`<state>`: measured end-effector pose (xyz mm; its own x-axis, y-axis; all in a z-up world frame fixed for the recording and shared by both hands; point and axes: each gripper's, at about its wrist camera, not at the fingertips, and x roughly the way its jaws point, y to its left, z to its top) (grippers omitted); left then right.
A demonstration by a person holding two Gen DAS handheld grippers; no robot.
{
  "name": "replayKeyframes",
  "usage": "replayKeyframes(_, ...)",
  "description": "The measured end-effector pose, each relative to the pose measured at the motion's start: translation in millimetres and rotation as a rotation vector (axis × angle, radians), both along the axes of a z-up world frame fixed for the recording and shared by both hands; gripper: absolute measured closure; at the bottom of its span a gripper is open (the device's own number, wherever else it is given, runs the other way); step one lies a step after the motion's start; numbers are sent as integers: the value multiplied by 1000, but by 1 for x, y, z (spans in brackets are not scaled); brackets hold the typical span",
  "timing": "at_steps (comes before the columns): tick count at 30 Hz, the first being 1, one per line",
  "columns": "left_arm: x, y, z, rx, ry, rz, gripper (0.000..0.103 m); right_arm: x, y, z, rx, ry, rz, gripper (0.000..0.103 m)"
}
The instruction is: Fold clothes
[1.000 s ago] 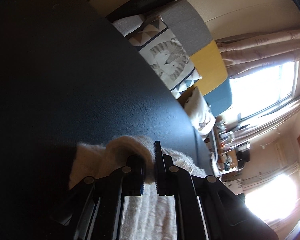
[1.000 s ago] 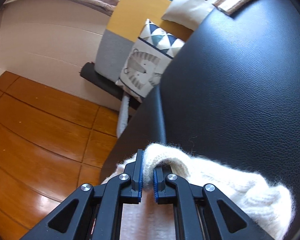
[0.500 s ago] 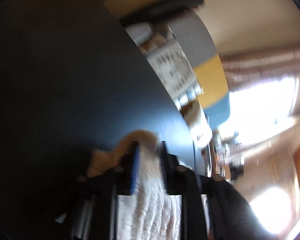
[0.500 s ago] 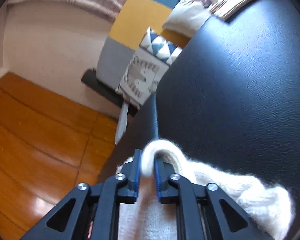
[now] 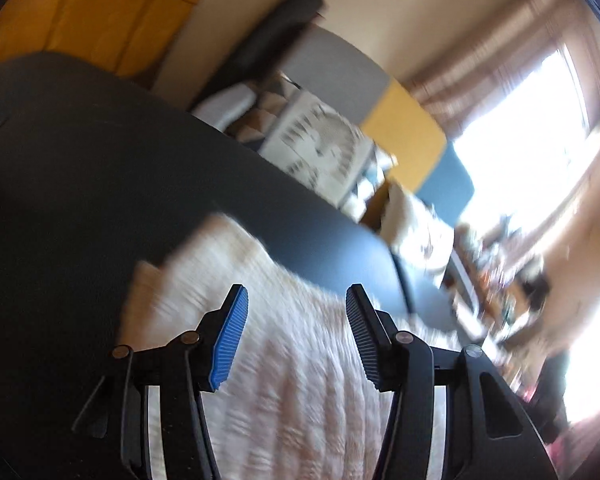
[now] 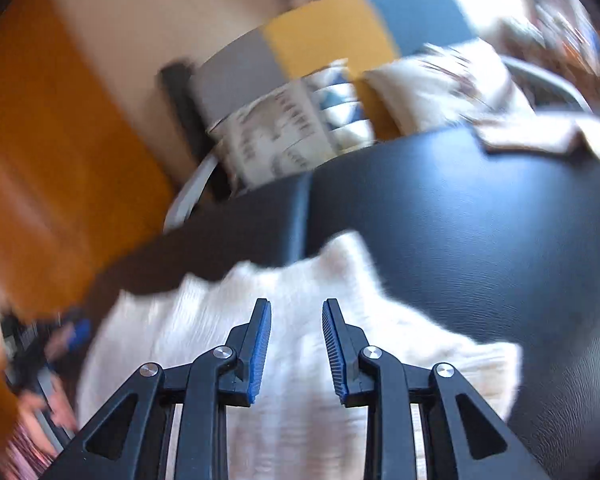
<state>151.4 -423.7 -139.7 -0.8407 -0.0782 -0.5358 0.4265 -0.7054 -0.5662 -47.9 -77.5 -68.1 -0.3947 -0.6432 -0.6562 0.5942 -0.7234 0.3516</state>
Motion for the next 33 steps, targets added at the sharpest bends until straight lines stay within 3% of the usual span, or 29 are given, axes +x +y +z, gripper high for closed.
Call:
replayKeyframes(4, -2, 10, -23, -95, -86, -5, 50, 17, -31, -21, 230, 120, 65, 76)
replayKeyframes(6, 7, 2, -28, -43, -31, 1, 50, 10, -32, -39, 330, 129, -7, 79)
replayKeyframes(8, 9, 1, -32, -32, -28, 4, 50, 0, -16, -51, 250, 80, -65, 81)
replayKeyframes(16, 14, 10, -34, -87, -55, 2, 50, 3, -7, -59, 231, 109, -121, 83)
replayKeyframes(18, 10, 20, -24, -143, -103, 9, 50, 3, -3, -60, 208, 100, -116, 83)
replayKeyframes(20, 12, 36, -11, -208, -53, -8, 50, 0, -2, -60, 187, 85, -111, 82)
replayKeyframes(22, 18, 65, 8, -275, 47, -47, 50, -4, -3, -59, 172, 73, -107, 82)
replayKeyframes(24, 12, 95, 19, -318, 63, -124, 50, -3, -3, -59, 168, 73, -106, 82)
replayKeyframes(27, -7, 129, 14, -359, -1, -222, 50, -2, -3, -59, 164, 72, -105, 82)
replayKeyframes(30, -25, 144, -14, -378, -119, -257, 50, -3, 1, -59, 135, 57, -97, 81)
replayKeyframes(33, -23, 138, -22, -334, -111, -271, 50, -6, 11, -57, 73, 9, -92, 80)
